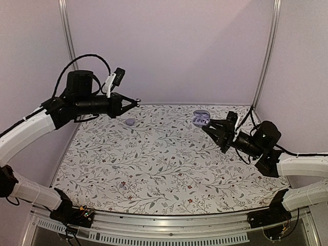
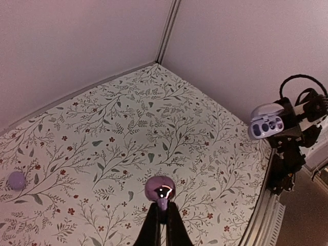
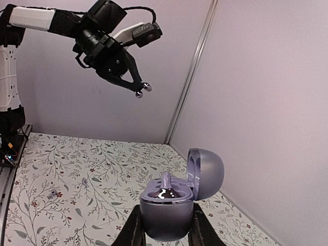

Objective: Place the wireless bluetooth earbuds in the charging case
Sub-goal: Place the left earbud in the left side groove of the charging case.

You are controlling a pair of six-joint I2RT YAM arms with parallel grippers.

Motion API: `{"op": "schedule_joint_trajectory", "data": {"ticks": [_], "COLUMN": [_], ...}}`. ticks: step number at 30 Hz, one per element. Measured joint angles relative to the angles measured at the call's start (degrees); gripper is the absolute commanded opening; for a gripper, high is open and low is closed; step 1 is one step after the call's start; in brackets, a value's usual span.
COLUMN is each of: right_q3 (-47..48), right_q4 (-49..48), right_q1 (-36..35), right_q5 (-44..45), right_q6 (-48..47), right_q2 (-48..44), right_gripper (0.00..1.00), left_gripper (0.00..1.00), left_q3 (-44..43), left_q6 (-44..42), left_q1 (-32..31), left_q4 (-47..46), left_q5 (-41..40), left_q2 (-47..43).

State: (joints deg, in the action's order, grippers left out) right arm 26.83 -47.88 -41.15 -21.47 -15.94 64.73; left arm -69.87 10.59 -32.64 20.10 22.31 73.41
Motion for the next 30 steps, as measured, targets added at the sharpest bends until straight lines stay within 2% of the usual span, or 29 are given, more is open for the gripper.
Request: {"op": "schedule_joint_trajectory", "data": {"ticks": [4, 8, 13, 19, 30], "right_q3": [-0.4, 0.2, 0.3, 0.3, 0.5], "right_q4": [-7.3, -12.6, -18.5, -24.8, -30.5], "right_q1": [-1.3, -2.0, -3.7, -6.7, -9.1], "right_q5": [5.5, 8.9, 12.7, 16.1, 21.3], "right_q6": [-8.0, -15.2, -22.4, -30.0, -37.1], "right_q2": [2.1, 5.9, 9.5, 12.1, 15.7], "right_gripper": [0.0, 0.0, 0.0, 0.0, 0.0], "left_gripper": [0.0, 0.0, 0.0, 0.0, 0.0], "left_q3": [2.9, 2.0, -2.3, -6.5, -11.5], "left_q6": [5.3, 12.1, 21.4, 31.4, 41.6], "left_q1": [-7.0, -11.4, -15.3, -18.4, -23.5], "left_q4": [-8.0, -10.8, -11.4, -12.1, -12.0], "left_q5": [-2.5, -6.9, -11.9, -13.5, -14.0], "left_q2": [-5.4, -5.8, -1.3, 5.4, 13.0]}}
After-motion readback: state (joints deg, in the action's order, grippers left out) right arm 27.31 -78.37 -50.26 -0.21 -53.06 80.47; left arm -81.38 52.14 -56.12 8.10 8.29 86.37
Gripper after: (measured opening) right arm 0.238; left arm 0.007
